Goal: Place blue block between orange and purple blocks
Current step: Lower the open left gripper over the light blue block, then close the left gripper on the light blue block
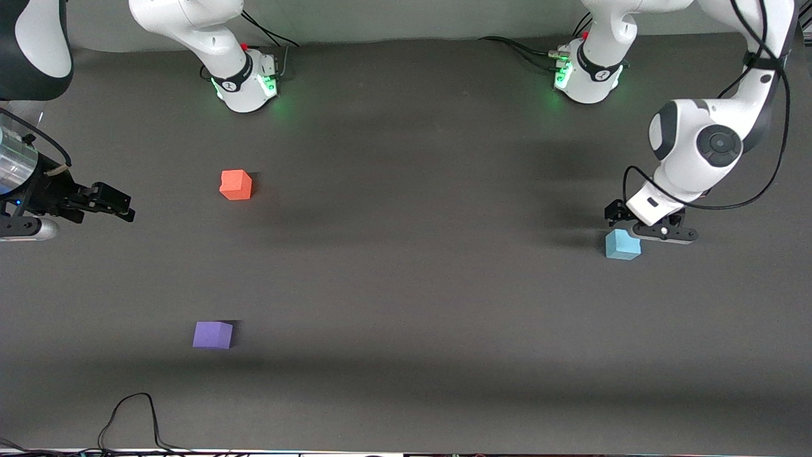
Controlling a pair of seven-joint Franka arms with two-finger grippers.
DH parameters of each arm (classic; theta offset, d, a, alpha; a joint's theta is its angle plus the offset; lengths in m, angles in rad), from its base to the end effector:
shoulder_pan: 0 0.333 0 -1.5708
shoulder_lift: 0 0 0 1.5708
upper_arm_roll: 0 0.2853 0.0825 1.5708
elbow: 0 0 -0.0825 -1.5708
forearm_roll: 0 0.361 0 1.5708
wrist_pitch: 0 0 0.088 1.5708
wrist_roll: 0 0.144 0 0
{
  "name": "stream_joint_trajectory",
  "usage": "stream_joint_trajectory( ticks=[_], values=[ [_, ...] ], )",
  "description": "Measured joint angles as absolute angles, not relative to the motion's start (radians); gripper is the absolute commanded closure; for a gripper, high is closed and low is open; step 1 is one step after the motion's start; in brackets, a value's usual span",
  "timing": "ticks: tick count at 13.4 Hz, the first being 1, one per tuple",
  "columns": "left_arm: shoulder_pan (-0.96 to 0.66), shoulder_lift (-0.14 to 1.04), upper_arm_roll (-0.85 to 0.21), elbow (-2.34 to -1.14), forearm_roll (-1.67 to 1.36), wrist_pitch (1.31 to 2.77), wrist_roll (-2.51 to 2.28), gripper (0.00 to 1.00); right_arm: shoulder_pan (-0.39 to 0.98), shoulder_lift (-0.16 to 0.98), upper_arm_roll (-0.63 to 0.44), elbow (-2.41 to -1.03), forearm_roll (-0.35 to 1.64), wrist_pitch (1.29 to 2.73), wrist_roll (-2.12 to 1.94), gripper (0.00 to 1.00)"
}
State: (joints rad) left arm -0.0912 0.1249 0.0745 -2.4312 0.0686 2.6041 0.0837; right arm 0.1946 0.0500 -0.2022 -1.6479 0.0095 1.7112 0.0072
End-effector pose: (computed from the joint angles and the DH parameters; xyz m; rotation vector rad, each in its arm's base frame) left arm 0.4804 -0.0073 0.2111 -3.0836 0.2461 -0.0719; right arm 0.5549 -0.0011 0.5076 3.1408 -0.0247 0.0225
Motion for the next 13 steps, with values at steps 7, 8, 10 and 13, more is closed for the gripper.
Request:
stream_joint_trajectory(
  ticks=[7, 8, 10, 13],
  values=[
    [-0.079, 0.262, 0.075, -2.431, 0.073, 2.775, 0.085, 0.0, 0.195, 0.053, -0.204, -1.648, 0.009, 1.711, 0.007, 0.0],
    [-0.075, 0.27, 0.075, -2.431, 0.073, 2.783, 0.085, 0.0, 0.195, 0.053, -0.204, -1.648, 0.009, 1.711, 0.007, 0.0],
    [-0.07, 0.286, 0.075, -2.431, 0.073, 2.803, 0.085, 0.0, 0.194, 0.053, -0.205, -1.648, 0.009, 1.711, 0.007, 0.0],
    [-0.07, 0.304, 0.075, -2.431, 0.073, 2.821, 0.085, 0.0, 0.193, 0.053, -0.206, -1.648, 0.009, 1.711, 0.007, 0.0]
  ],
)
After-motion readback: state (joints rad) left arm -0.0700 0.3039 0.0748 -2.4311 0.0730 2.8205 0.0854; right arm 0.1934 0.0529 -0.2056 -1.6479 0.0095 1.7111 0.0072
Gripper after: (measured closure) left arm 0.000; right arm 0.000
